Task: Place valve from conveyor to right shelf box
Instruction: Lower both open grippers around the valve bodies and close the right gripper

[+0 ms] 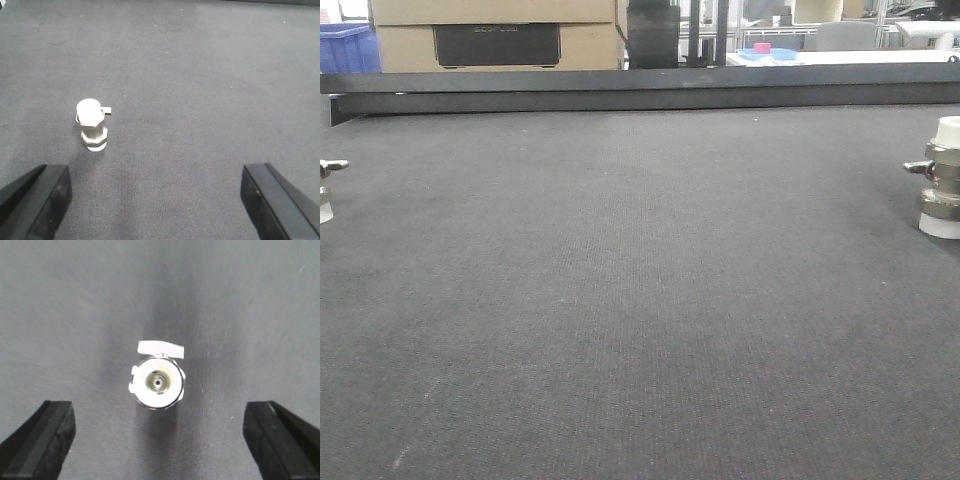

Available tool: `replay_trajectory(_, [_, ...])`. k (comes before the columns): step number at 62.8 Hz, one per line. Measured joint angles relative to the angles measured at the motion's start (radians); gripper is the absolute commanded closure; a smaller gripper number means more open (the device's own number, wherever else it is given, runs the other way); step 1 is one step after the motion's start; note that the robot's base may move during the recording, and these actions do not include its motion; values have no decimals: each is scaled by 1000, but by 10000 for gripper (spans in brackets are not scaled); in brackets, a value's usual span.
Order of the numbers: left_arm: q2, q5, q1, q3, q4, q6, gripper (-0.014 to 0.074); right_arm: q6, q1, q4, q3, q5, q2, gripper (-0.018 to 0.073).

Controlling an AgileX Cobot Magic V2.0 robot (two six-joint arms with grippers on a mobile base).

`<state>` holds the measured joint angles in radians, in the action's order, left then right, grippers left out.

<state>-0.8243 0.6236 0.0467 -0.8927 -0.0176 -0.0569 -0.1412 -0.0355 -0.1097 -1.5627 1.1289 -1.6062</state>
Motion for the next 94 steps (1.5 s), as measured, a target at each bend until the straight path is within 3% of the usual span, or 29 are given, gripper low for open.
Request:
replay_trajectory(38, [0, 2, 0, 0, 0, -2, 8, -43, 0, 10, -2, -55, -308, -6])
replay_trajectory(45, [0, 2, 0, 0, 0, -2, 8, -49, 0, 10, -2, -55, -314, 114])
replay_trajectory(61, [0, 2, 0, 0, 0, -2, 8, -53, 0, 20, -9, -35, -314, 731])
replay_trajectory(70, [-15, 55, 0, -35, 0, -2, 8, -53, 0, 20, -9, -30, -312, 713])
replay_trajectory(85, [-163, 254, 0, -218, 51, -2, 8, -53, -2, 36, 49, -56, -201, 713])
replay_trajectory(94, [-312, 368, -57, -362, 58, -2, 8, -53, -7, 16, 168, -133, -84, 713])
